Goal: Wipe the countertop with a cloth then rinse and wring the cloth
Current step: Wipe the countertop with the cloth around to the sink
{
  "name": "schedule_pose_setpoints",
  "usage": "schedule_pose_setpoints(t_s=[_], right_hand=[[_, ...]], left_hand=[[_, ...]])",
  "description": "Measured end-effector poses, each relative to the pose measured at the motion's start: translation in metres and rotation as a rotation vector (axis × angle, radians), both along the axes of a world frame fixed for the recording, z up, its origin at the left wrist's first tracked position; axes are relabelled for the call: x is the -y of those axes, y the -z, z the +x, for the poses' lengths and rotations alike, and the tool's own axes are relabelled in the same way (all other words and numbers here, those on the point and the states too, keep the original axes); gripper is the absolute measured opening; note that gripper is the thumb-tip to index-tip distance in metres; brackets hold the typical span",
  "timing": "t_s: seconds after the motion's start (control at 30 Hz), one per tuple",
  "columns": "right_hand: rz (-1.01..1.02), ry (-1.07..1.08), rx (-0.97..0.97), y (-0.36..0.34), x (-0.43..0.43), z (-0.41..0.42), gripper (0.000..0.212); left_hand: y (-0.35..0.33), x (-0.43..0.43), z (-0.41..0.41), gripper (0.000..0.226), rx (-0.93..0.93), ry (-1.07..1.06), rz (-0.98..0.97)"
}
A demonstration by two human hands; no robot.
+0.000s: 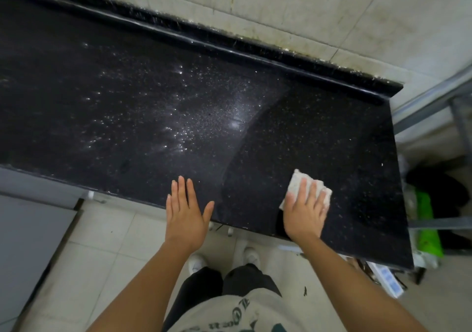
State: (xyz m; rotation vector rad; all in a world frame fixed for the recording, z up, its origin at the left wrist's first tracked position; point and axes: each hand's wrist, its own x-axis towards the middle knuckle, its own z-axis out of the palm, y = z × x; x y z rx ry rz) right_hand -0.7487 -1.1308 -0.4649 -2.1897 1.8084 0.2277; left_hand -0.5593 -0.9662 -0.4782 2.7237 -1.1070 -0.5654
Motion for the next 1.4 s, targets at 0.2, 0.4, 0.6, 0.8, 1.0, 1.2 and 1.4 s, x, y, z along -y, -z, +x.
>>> schedule_pose_setpoints(t_s=[0.2,0.4,0.6,0.8,1.0,1.2,1.4], right_hand=[[0.045,-0.515,0.025,0.002,-0.076,0.055,0.062],[0.094,-0.616,-0.018,-0.005,-0.052,0.012,0.055],[0.055,-0.162,-0.114,-0.009,-0.009,-0.05,0.063],[0.151,0.031,-0.039,-0.011,-0.002,0.007,0.059],[0.123,-0.569,0.024,-0.006,-0.005,0.079,0.061],[0.129,-0.631,0.013,-0.008,0.06,0.123,0.055],[0.102,-0.63,0.027,-0.007,0.114,0.164,0.057]], left_hand=[[-0.001,0.0,-0.002,0.076,0.009,-0.003,-0.031],[-0.001,-0.002,-0.003,0.075,0.053,0.007,-0.05],[0.002,-0.001,-0.005,0.073,0.1,0.024,-0.055],[0.001,0.005,0.001,0.076,0.125,0.109,-0.034],[-0.004,0.01,0.009,0.076,0.144,0.183,0.056],[-0.012,0.021,0.029,0.074,0.134,0.248,0.065],[-0.018,0.085,0.084,0.078,0.139,0.16,-0.067]])
